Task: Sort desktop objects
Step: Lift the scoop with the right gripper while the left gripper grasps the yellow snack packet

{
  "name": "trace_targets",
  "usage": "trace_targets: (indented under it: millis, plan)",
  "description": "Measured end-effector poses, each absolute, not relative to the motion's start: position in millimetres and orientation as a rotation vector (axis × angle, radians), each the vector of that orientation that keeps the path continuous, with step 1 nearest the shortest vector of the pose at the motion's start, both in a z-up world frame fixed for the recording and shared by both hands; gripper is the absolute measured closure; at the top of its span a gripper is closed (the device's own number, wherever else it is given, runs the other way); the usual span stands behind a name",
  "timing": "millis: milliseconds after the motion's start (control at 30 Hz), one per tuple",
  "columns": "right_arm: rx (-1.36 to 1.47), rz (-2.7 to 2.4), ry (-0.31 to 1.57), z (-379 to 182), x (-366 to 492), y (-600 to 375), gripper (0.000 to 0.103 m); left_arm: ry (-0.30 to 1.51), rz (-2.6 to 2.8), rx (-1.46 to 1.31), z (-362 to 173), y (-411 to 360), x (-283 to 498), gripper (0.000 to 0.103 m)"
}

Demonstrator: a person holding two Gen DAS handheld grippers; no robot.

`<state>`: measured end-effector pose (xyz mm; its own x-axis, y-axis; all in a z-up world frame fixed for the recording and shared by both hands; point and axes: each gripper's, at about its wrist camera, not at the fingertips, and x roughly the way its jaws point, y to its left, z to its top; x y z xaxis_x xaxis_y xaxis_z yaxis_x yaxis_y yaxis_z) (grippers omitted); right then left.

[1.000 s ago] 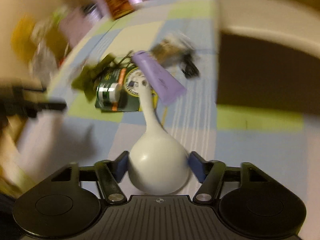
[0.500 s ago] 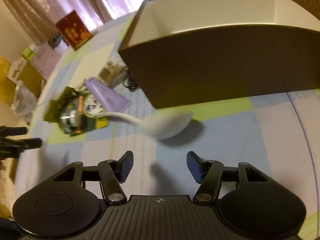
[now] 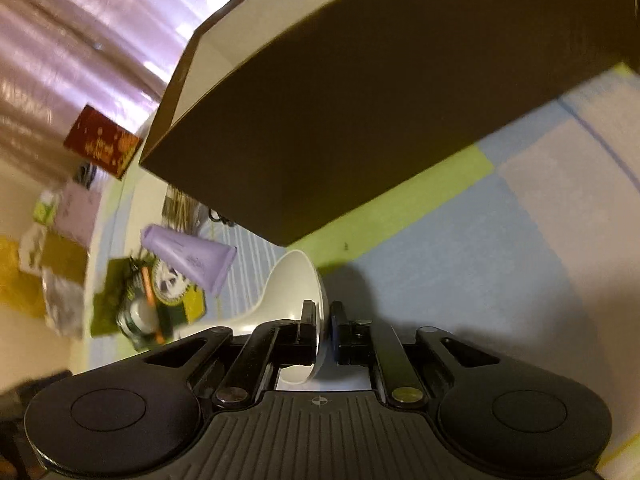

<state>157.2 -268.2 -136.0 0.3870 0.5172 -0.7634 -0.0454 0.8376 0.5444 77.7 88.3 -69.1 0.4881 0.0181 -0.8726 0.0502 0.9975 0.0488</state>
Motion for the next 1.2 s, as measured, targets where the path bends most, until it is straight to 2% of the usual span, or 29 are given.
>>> trace_targets:
  millis: [500,600,667,800,933,1033,1200]
  plan:
    - [0.660,0.203,1.158,-133.0,147.1,-306.1,0.102,0.999,-0.012,0.170,-70.3,87.7,75.8,0.002]
    - [0.659,0.181,1.154,-129.5,141.3,-316.2,0.102,0.961,-0.018,0.237,-70.8,86.6,76.8,0.008]
    - [0.665,0.166,1.152,-128.8,138.1,-321.5,0.102,0.938,-0.039,0.280,-70.8,85.1,78.3,0.016]
    - [0.672,0.140,1.141,-128.5,134.7,-328.9,0.102,0.889,-0.104,0.407,-73.2,75.0,82.6,0.022]
    - [0.673,0.107,1.127,-128.0,133.6,-336.3,0.102,0.860,-0.172,0.560,-82.5,63.2,90.4,0.036]
    - [0.683,0.084,1.118,-126.5,131.2,-346.0,0.102,0.867,-0.217,0.618,-90.6,59.7,99.8,0.050]
    - [0.706,0.058,1.109,-125.8,126.8,-358.4,0.102,0.841,-0.249,0.711,-96.6,55.2,112.6,0.059]
